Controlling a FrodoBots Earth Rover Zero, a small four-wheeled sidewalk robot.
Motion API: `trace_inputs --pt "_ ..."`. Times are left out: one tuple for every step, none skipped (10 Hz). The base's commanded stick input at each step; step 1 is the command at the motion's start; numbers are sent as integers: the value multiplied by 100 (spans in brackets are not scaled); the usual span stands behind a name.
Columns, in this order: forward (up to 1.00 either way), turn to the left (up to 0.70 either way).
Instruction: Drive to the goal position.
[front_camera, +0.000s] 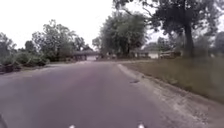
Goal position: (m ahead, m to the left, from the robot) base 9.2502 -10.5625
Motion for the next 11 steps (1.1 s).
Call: trace_inputs --pt "100 0" --pt "100 0" --pt "100 0" --pt "100 0" --pt "100 0" --pt "100 0" --pt "100 0" --pt "100 0" --pt "100 0" --pt "100 0" --pt "100 0"
